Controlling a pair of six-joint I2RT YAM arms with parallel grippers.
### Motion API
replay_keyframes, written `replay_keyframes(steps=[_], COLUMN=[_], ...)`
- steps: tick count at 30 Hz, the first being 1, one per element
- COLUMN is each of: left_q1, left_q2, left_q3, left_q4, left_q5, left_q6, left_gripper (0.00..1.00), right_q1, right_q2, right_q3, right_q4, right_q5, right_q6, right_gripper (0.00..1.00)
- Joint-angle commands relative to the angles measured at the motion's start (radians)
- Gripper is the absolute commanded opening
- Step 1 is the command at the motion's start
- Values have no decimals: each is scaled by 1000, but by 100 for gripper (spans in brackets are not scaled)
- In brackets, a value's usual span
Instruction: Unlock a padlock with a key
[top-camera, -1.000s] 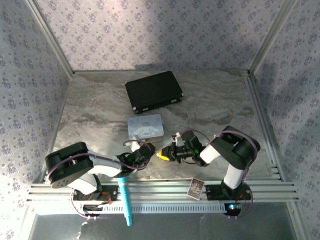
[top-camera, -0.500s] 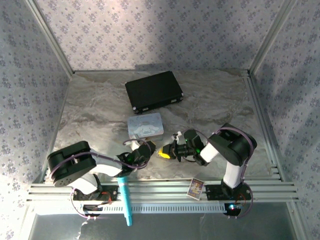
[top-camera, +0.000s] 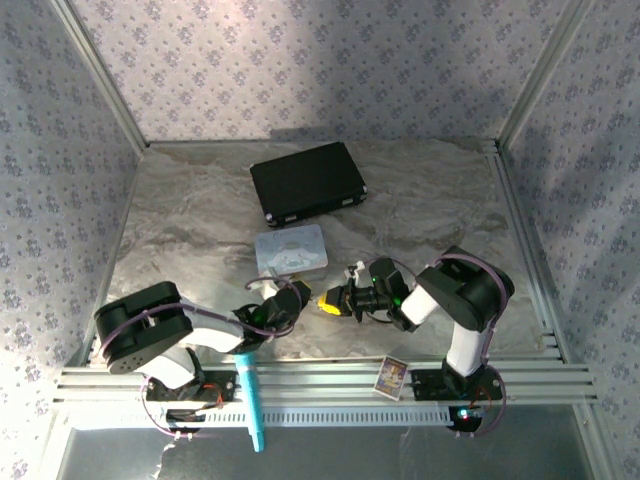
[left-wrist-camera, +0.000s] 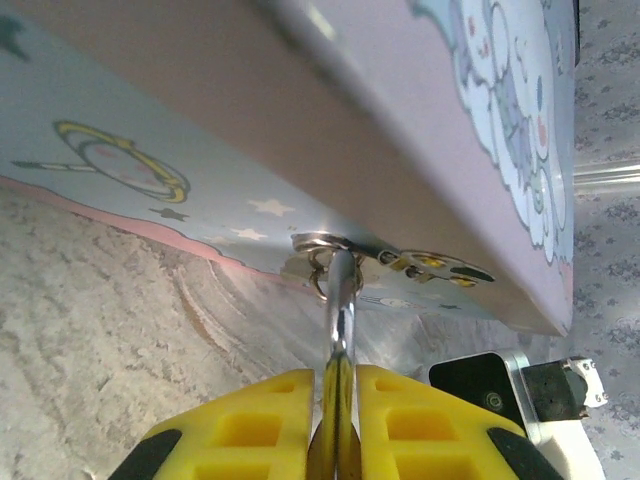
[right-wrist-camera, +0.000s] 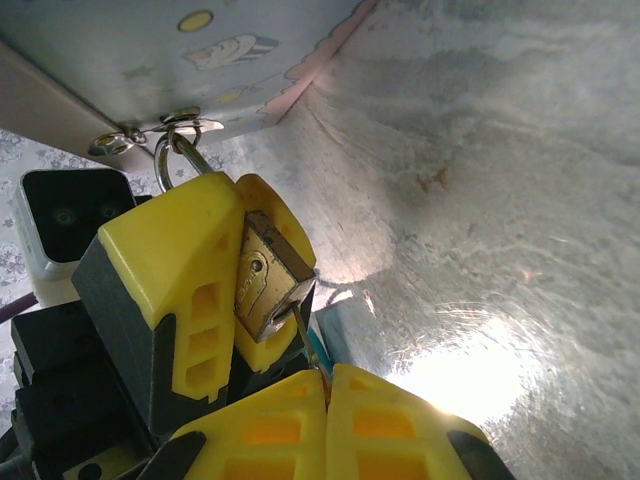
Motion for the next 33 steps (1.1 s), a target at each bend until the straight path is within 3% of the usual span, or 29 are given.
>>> replay_keyframes(steps=[1, 19, 33], left_q1=[-19, -1, 8], left_q2=[-11, -33, 75], left_q3=[31, 8, -14], left_q4=[119, 113, 339], left_q5=[113, 118, 182], left_q6=[-26, -83, -157], left_gripper=[0, 0, 0], right_q1=[1, 15, 14], right_q2=[-16, -34, 78], right_q3=[52, 28, 37], right_q4=[117, 171, 270], right_q5=[48, 87, 103], right_q6=[-2, -35, 1], right_gripper=[0, 0, 0])
